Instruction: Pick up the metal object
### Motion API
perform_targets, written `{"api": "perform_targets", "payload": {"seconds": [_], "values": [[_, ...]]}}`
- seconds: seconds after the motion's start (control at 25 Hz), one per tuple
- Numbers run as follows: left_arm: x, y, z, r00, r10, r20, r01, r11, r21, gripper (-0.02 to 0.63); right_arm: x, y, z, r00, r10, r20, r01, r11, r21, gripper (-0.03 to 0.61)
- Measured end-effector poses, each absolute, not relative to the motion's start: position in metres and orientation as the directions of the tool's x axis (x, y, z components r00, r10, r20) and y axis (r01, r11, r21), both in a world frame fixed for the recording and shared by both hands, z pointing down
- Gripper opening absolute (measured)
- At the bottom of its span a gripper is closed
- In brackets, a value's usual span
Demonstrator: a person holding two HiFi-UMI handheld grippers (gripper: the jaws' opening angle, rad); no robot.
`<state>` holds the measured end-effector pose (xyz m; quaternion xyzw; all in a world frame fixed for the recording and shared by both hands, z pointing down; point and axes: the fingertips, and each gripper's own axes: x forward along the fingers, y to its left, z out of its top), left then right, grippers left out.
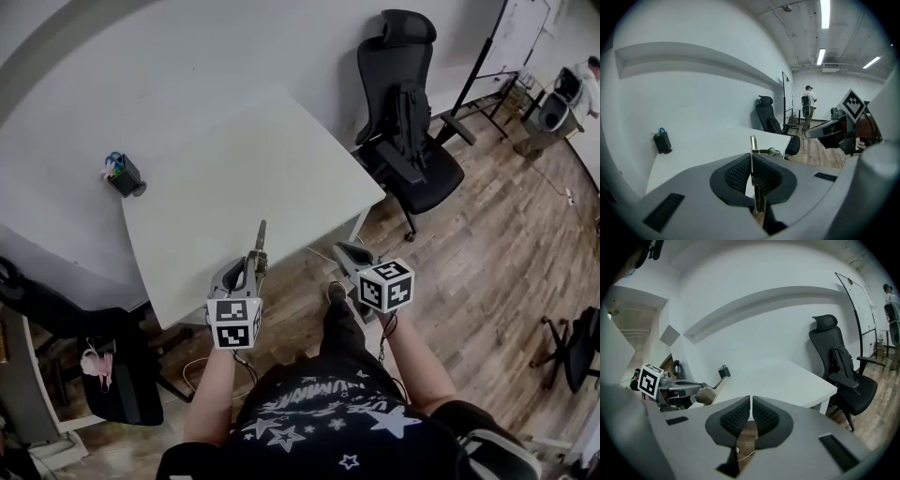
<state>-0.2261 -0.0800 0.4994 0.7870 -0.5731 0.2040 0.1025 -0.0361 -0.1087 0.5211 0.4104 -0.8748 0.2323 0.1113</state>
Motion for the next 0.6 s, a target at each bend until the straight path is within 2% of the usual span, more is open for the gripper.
{"api": "perform_targets", "payload": {"seconds": [0.6], "values": [[-0.239,-0.025,0.507,0.273,-0.856,0.44,-0.943,-0.329,-0.055,0.025,-0.045,-0.049,0.527,-0.615,-0.67,0.416,-0.787,0.548,-0.282,0.049]]}}
